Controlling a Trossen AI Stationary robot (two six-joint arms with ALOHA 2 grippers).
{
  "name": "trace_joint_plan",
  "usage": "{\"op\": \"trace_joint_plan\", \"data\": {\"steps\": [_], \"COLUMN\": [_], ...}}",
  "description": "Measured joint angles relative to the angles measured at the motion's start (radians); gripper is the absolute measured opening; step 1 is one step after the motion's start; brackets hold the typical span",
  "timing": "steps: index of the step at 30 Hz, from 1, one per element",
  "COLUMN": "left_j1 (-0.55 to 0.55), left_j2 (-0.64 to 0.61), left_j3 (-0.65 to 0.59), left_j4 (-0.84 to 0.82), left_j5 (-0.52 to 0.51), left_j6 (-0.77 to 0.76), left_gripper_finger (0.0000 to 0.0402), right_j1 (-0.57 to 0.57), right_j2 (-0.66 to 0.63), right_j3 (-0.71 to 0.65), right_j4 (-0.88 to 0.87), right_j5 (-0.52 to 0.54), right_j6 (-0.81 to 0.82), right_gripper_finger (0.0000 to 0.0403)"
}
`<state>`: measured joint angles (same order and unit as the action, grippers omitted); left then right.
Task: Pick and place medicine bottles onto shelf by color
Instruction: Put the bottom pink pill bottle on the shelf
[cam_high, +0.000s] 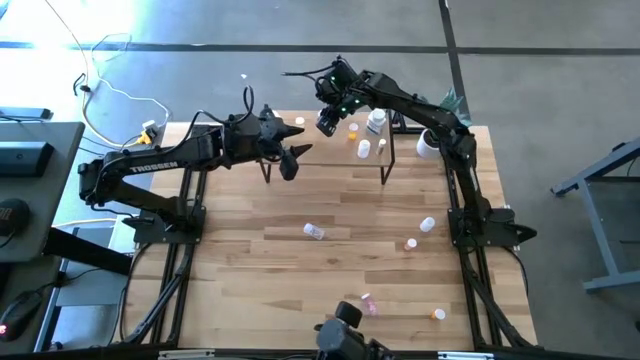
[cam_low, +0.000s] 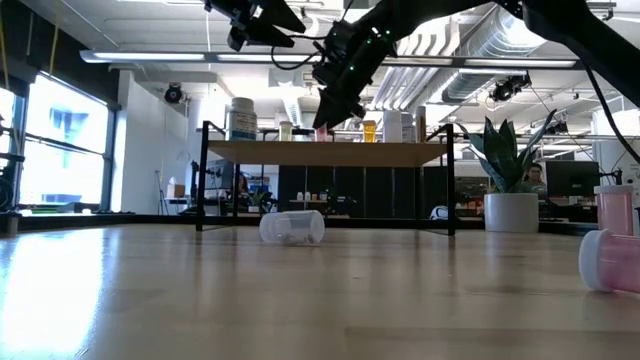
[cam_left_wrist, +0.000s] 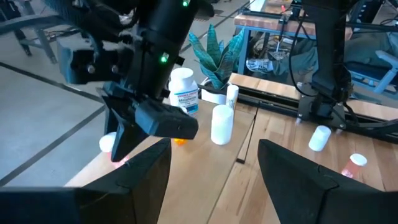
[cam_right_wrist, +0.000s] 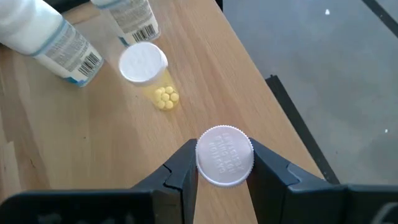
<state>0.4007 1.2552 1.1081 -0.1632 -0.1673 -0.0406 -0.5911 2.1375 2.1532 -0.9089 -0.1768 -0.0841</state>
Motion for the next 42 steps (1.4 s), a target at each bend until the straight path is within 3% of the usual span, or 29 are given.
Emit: {"op": "trace_joint_plan", "data": {"steps": [18,29,42], "left_j1": [0.0,0.0,-0.006], "left_j2": [0.0,0.0,0.0], "left_j3": [0.0,0.0,0.0], "left_j4": [-0.009,-0.028,-0.13], "left_j5": [0.0,0.0,0.001], "left_j6": [0.0,-0.003,-0.011], "left_gripper_finger": [0.0229,0.0229,0.0229], "right_j1": [0.0,0.002,0.002], "right_j2": [0.008,0.009,-0.037], "right_j3": [0.0,0.0,0.0], "right_j4": [-0.052,-0.061,-0.061], "right_j5": [-0.007,-0.003,-0.003], "right_j6": [-0.025,-0.001,0.01], "right_gripper_finger": [0.0101,0.0166,0.0174]}}
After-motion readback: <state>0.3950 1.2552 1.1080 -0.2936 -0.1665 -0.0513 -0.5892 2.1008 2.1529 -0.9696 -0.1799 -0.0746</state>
